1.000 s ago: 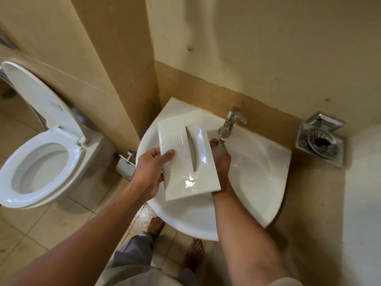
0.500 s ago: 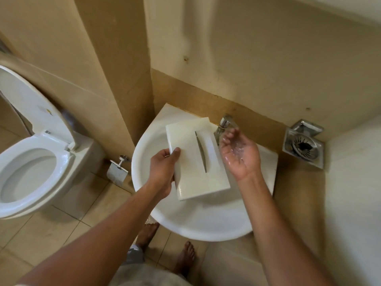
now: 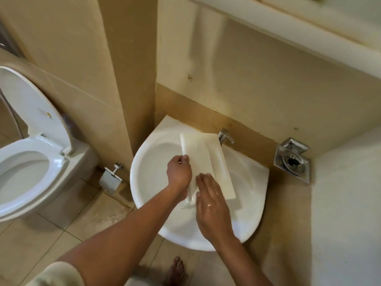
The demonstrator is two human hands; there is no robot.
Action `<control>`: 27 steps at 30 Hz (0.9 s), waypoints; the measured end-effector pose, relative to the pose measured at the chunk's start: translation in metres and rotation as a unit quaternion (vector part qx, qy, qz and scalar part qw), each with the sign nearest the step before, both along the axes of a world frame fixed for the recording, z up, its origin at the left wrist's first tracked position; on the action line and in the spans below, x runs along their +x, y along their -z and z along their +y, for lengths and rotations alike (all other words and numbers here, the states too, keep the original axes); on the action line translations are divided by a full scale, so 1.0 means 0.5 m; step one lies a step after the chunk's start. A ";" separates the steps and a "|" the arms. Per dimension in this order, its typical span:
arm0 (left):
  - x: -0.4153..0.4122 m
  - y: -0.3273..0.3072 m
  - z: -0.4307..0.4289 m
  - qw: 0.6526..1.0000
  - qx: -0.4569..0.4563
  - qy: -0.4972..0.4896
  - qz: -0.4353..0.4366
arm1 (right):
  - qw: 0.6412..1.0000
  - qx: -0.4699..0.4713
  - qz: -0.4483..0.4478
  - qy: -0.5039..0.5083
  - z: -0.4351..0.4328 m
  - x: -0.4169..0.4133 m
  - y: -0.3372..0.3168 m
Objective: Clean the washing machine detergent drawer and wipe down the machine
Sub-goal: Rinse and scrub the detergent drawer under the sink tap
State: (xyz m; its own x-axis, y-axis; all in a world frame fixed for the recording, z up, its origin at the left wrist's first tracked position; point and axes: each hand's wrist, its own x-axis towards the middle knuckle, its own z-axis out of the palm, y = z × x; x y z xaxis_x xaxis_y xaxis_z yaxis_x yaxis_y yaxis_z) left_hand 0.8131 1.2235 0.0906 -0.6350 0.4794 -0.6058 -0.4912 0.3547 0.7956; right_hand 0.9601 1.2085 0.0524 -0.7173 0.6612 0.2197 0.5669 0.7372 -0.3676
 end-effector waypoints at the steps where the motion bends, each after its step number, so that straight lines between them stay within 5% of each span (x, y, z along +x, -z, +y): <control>1: 0.003 -0.001 -0.004 1.000 0.003 -0.001 0.005 | 0.999 0.001 -0.037 -0.011 0.008 -0.015 -0.008; 5: -0.004 0.000 -0.011 0.999 0.016 0.035 -0.018 | 0.987 -0.050 -0.152 -0.036 0.092 -0.106 -0.055; 13: -0.056 0.002 -0.047 0.997 0.041 0.011 -0.069 | 0.965 -0.152 -0.173 -0.126 0.220 -0.206 -0.092; 18: -0.022 0.005 -0.036 0.999 0.013 -0.044 -0.005 | 0.960 -0.135 -0.246 0.019 0.255 -0.201 -0.065; 24: -0.013 0.021 -0.028 0.988 -0.041 -0.110 0.100 | 0.972 -0.080 -0.220 0.004 0.149 -0.124 -0.079; 27: 0.003 0.025 -0.027 0.985 -0.043 -0.107 0.126 | 0.997 -0.049 -0.063 0.025 0.071 -0.022 -0.050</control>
